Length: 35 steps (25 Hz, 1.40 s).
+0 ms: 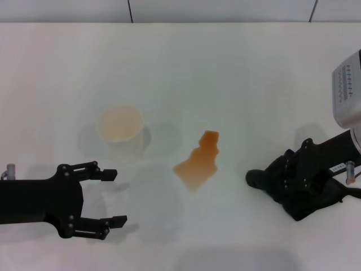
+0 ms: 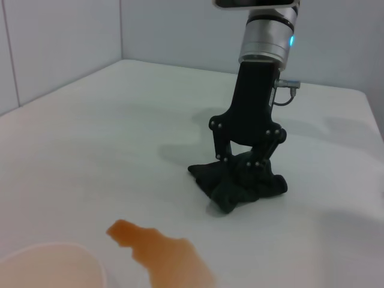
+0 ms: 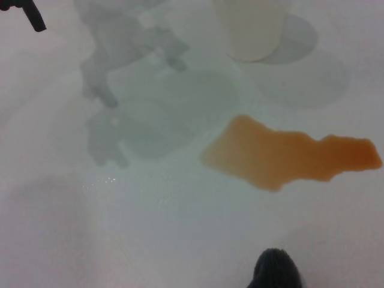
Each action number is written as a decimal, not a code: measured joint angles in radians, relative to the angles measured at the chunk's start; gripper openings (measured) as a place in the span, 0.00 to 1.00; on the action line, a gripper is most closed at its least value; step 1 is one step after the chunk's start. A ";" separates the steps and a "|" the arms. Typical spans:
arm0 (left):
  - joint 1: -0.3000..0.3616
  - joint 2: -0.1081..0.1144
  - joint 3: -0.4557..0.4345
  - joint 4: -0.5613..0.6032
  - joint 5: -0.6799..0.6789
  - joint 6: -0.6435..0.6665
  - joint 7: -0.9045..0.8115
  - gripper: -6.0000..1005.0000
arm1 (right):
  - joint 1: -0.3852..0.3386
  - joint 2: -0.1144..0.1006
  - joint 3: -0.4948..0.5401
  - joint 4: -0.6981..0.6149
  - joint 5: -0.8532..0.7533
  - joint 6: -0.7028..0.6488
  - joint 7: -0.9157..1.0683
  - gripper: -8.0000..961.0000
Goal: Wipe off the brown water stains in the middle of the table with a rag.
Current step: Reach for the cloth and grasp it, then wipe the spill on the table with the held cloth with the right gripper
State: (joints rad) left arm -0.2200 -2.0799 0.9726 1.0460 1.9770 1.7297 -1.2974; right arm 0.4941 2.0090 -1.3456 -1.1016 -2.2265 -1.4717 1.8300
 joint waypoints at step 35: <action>0.022 -0.002 0.008 -0.047 -0.035 -0.003 0.038 0.89 | 0.330 0.018 -0.402 0.222 0.200 0.334 -0.011 0.08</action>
State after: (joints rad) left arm -0.1982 -2.0816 0.9802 0.9987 1.9421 1.7267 -1.2596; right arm 0.8241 2.0270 -1.7480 -0.8793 -2.0260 -1.1375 1.8191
